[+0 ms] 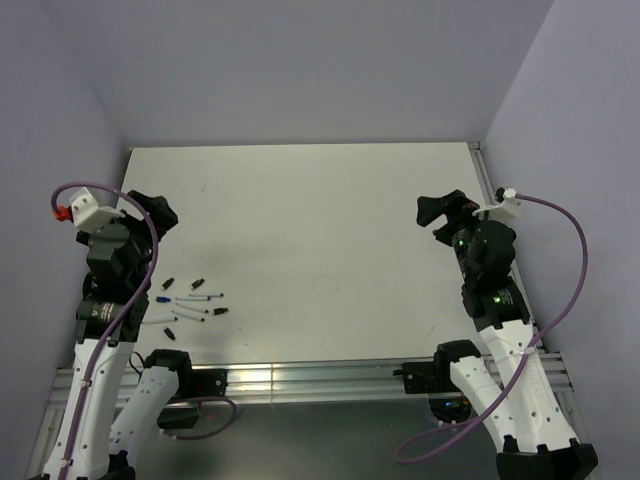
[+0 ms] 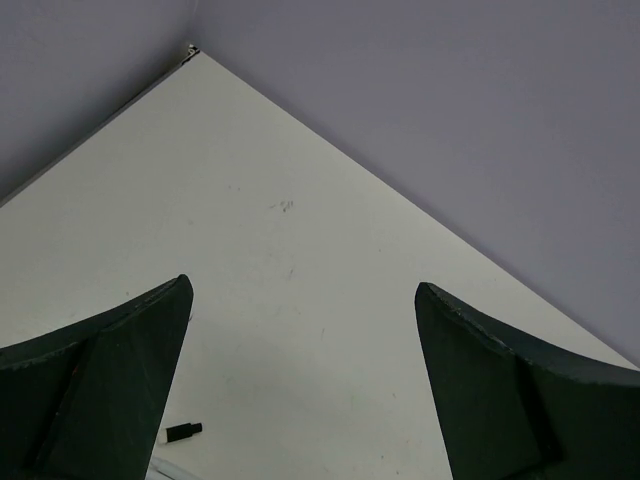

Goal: Insert the pens into the pen caps
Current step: Pick up the pen from the center of the board.

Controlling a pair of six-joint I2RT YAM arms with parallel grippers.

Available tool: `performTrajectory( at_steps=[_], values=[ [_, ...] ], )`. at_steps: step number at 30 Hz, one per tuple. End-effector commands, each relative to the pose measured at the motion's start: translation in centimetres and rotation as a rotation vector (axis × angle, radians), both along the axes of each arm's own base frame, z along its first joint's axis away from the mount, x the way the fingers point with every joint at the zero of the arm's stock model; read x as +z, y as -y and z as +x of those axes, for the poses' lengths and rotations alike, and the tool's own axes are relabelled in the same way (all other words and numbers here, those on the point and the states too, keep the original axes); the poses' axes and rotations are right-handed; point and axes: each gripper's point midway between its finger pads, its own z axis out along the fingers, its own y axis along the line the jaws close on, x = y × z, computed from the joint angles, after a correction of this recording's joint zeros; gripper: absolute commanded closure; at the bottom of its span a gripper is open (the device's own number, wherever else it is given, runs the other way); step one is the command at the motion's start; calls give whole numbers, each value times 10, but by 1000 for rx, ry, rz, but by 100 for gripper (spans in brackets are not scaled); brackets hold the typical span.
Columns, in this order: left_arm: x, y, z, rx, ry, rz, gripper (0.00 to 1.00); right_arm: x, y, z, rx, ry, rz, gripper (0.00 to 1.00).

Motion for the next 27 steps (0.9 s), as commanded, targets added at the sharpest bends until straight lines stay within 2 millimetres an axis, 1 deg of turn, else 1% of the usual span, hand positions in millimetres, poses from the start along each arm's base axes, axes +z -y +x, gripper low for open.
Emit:
performTrajectory(
  at_steps=[1, 4, 8, 13, 15, 17, 18, 19, 20, 21, 22, 23, 25, 26, 27],
  values=[
    [2, -7, -3, 33, 5, 10, 0, 13, 2, -2, 1, 37, -18, 0],
    [-2, -6, -1, 30, -5, 10, 1, 12, 2, -2, -1, 26, -24, 0],
    [-11, -13, -1, 84, -35, -5, 0, 10, 1, 0, 3, 9, -26, 0],
    [-18, -18, 0, 126, -69, -24, 0, 11, -2, 1, 29, 7, -43, 0],
    [-29, -22, -1, 166, -112, -52, 0, 10, -6, 1, 55, 1, -53, 0],
    [-34, -26, -2, 210, -133, -87, 1, 7, -8, 1, 64, -11, -50, 1],
    [-45, -27, -4, 230, -184, -91, 0, 7, -10, 1, 77, -14, -43, 2],
    [-48, -30, -6, 251, -198, -98, 1, 4, -12, 2, 83, -26, -39, 3],
    [-52, -29, -5, 260, -205, -120, 1, 0, -12, 4, 82, -45, -38, 4],
    [-62, -27, -5, 258, -236, -124, 0, -1, -19, 4, 118, -51, -30, 5],
    [-68, -24, -3, 248, -251, -135, 1, -5, -21, 5, 131, -63, -28, 7],
    [-73, -22, -2, 245, -259, -159, 2, -12, -24, 8, 143, -84, -27, 8],
    [-90, -13, 5, 209, -303, -177, 4, -18, -28, 10, 164, -99, -23, 10],
    [-101, -9, 10, 206, -341, -191, 5, -27, -29, 13, 169, -121, -23, 10],
    [-110, -6, 12, 187, -369, -188, 11, -29, -31, 13, 180, -124, -22, 11]
  ],
)
